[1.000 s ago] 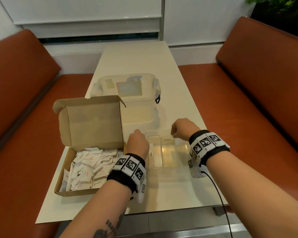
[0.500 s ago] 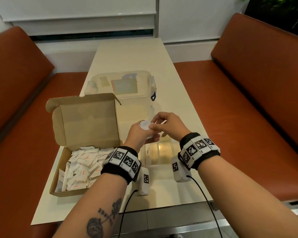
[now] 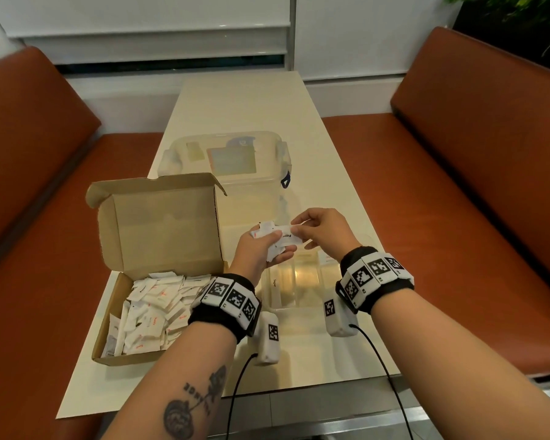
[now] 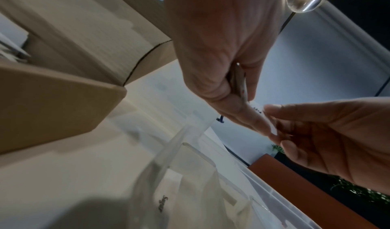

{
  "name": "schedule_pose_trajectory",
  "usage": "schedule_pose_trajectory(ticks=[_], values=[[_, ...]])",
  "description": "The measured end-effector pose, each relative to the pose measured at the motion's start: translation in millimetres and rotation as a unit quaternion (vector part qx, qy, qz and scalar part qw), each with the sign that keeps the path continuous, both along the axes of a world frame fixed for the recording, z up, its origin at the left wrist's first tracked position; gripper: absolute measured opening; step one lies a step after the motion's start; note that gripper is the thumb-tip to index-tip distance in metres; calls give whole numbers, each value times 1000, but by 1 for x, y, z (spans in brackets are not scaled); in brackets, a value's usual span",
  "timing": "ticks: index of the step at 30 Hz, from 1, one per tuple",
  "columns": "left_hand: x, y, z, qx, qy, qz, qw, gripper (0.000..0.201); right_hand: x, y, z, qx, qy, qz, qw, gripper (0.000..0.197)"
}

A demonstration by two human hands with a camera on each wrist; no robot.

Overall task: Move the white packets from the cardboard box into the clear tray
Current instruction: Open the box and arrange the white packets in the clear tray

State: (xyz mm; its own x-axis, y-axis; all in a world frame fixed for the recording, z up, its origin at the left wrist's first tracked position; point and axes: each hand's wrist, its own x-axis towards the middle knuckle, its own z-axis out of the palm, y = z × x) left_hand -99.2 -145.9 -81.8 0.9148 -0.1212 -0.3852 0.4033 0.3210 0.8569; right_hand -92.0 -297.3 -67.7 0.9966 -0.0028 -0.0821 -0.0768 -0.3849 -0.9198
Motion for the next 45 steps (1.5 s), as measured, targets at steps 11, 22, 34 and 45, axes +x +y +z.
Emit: schedule_pose_trajectory(ticks=[11, 22, 34, 45], values=[[6, 1, -6, 159, -71, -15, 985, 21, 13, -17, 20, -189, -7, 60, 980, 10], [8, -7, -8, 173, -60, 44, 982, 59, 17, 2, 16, -159, 3, 33, 987, 26], [4, -1, -20, 194, -35, 51, 979, 23, 29, 1, 22, -284, 69, 92, 952, 31], [3, 5, -19, 196, -7, 12, 980, 7, 30, -1, 6, -254, 83, 80, 960, 13]])
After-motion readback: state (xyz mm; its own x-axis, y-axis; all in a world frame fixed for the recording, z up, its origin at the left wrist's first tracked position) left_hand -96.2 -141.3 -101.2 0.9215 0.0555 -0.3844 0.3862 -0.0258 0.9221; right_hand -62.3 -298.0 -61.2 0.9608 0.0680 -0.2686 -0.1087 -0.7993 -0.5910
